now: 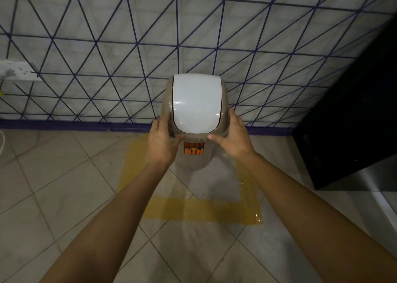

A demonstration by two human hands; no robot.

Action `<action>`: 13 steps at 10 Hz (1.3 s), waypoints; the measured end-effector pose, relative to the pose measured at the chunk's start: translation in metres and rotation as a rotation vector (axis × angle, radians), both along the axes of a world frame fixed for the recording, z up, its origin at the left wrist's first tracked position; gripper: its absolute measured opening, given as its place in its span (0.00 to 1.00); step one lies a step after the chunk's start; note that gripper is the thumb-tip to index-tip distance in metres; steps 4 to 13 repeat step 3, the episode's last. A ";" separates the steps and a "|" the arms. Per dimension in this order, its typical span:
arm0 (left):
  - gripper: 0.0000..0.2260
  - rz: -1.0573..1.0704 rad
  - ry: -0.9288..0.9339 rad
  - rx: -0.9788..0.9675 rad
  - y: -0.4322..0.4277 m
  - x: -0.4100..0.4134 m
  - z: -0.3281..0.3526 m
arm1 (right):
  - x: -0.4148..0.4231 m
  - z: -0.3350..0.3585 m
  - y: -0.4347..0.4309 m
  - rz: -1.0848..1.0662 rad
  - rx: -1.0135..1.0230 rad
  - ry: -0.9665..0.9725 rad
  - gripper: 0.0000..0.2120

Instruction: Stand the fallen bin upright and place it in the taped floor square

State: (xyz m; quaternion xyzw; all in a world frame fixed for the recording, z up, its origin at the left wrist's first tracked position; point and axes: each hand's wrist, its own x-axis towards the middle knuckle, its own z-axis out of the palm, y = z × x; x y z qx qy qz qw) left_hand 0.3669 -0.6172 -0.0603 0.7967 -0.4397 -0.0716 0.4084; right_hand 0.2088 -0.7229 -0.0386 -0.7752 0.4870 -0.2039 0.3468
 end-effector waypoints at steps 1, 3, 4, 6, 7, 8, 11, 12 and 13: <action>0.29 -0.023 -0.049 0.018 0.007 -0.008 0.009 | -0.006 0.014 0.009 0.037 0.003 0.033 0.45; 0.30 -0.037 -0.156 0.095 0.008 -0.024 0.054 | -0.016 0.058 0.022 0.000 -0.012 0.038 0.40; 0.30 -0.037 -0.156 0.095 0.008 -0.024 0.054 | -0.016 0.058 0.022 0.000 -0.012 0.038 0.40; 0.30 -0.037 -0.156 0.095 0.008 -0.024 0.054 | -0.016 0.058 0.022 0.000 -0.012 0.038 0.40; 0.30 -0.037 -0.156 0.095 0.008 -0.024 0.054 | -0.016 0.058 0.022 0.000 -0.012 0.038 0.40; 0.30 -0.037 -0.156 0.095 0.008 -0.024 0.054 | -0.016 0.058 0.022 0.000 -0.012 0.038 0.40; 0.30 -0.037 -0.156 0.095 0.008 -0.024 0.054 | -0.016 0.058 0.022 0.000 -0.012 0.038 0.40; 0.30 -0.037 -0.156 0.095 0.008 -0.024 0.054 | -0.016 0.058 0.022 0.000 -0.012 0.038 0.40; 0.30 -0.037 -0.156 0.095 0.008 -0.024 0.054 | -0.016 0.058 0.022 0.000 -0.012 0.038 0.40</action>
